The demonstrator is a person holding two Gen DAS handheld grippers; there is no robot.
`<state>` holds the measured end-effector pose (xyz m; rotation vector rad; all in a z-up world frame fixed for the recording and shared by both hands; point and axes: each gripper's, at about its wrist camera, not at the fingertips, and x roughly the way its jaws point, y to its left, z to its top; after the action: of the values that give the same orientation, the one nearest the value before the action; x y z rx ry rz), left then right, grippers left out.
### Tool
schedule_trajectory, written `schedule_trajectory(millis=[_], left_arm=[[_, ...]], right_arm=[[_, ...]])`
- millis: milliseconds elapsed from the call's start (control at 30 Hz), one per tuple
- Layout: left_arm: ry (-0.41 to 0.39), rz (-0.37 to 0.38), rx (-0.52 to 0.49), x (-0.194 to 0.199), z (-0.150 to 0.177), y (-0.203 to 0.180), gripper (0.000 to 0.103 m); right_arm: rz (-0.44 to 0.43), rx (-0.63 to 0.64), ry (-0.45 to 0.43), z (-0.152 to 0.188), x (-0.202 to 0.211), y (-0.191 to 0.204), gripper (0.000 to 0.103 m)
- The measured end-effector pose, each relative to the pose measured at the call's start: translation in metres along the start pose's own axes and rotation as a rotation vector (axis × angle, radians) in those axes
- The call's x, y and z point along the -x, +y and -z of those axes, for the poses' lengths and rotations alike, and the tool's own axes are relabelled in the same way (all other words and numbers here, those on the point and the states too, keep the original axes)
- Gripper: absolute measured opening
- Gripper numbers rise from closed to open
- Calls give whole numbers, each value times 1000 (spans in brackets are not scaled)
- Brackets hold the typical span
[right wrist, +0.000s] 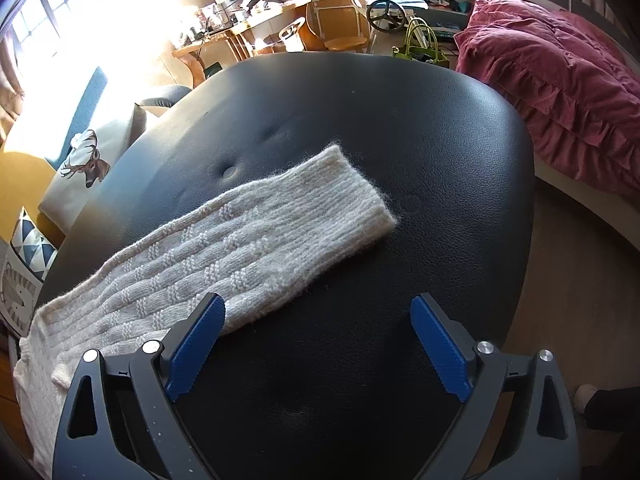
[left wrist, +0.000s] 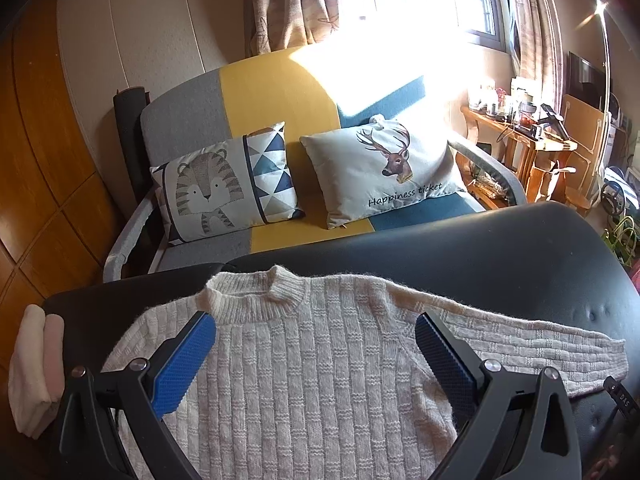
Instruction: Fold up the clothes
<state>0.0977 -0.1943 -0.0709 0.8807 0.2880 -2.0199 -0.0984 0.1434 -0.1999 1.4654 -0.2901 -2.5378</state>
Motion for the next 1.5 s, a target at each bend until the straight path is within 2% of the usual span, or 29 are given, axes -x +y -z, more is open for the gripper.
schedule_trajectory(millis=[67,133,233,267,533,667,733,767,800,833,867,933,967,1100,1167,1367,1500], left_arm=[[24,66,12,-6,4,2,102],[61,176,30,-14,10,6,102],[113,324,54,-28,23,11,102],[125,349,59,-32,28,12,102],[212,309,61,-63,47,22,102],[259,333,59,-74,53,21,102],[284,360,60,-79,56,18,102],[296,374,59,-81,58,15,102],[308,388,58,-83,59,13,102],[321,404,55,-85,60,10,102],[335,418,51,-87,61,6,102],[361,444,45,-90,64,-1,102],[371,456,41,-91,65,-4,102],[392,499,19,-92,64,-21,102],[386,493,-10,-90,62,-30,102],[271,323,-199,-71,51,-60,102],[222,278,-244,-60,43,-66,102]], right_arm=[[-35,-49,-12,0,4,-10,96],[-69,-103,-29,0,7,-20,96],[-76,-132,-42,-2,6,-23,96],[-78,-139,-46,-3,6,-23,96],[18,-85,-110,-13,-14,-2,96],[90,-25,-143,-16,-24,9,96],[110,-1,-152,-16,-26,11,92],[106,0,-159,-15,-24,10,81],[98,-3,-168,-15,-23,8,63],[86,-9,-172,-15,-21,5,51],[63,-22,-171,-16,-21,1,31],[10,-51,-164,-18,-21,-6,27],[-27,-70,-157,-20,-21,-9,21],[-153,-111,-185,-20,-7,-10,19],[-194,-90,-205,-21,3,-2,19],[-253,15,-246,-20,27,28,19],[-276,56,-244,-17,31,43,19]])
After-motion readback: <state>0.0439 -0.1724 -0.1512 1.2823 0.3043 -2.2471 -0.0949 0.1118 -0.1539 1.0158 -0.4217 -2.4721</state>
